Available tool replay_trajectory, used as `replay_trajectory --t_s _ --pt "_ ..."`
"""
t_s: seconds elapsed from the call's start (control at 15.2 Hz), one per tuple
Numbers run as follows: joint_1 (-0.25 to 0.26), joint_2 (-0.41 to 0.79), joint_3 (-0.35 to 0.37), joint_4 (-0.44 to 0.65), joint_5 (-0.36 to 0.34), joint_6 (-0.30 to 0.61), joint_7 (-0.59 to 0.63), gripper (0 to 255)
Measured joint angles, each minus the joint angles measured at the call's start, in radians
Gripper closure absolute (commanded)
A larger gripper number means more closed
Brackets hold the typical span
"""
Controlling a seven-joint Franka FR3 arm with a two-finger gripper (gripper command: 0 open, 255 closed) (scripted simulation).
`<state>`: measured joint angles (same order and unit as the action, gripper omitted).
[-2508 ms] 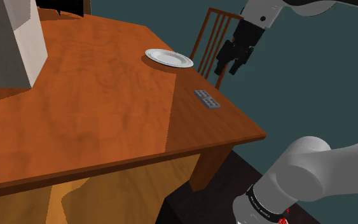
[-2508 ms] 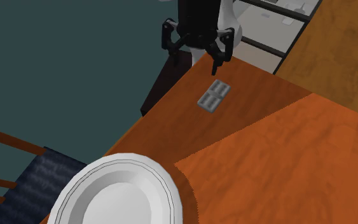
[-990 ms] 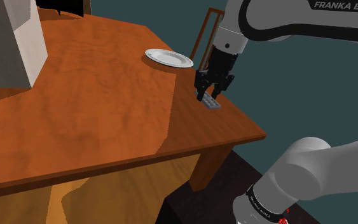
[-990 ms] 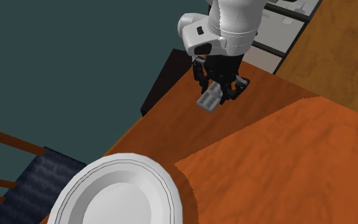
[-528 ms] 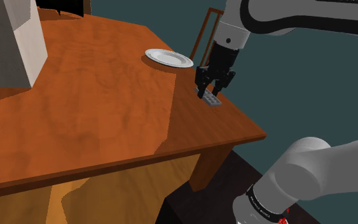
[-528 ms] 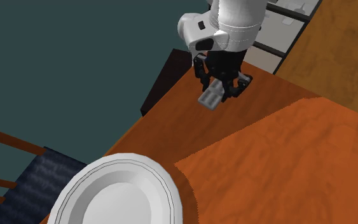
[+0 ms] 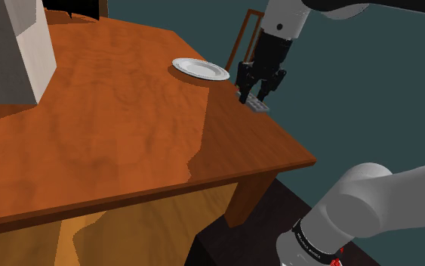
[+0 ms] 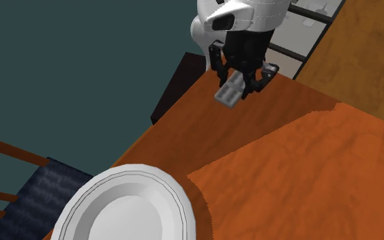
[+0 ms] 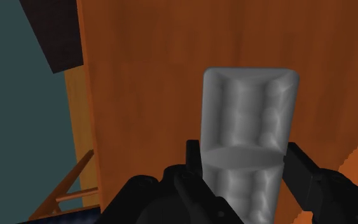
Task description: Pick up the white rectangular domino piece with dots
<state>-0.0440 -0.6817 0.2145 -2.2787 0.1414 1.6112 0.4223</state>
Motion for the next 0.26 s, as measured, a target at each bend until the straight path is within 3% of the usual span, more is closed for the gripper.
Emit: replay_trajectory --t_s 0.26 --pt "-0.002 0.009 -0.004 0.054 -0.004 -0.045 0.003 255"
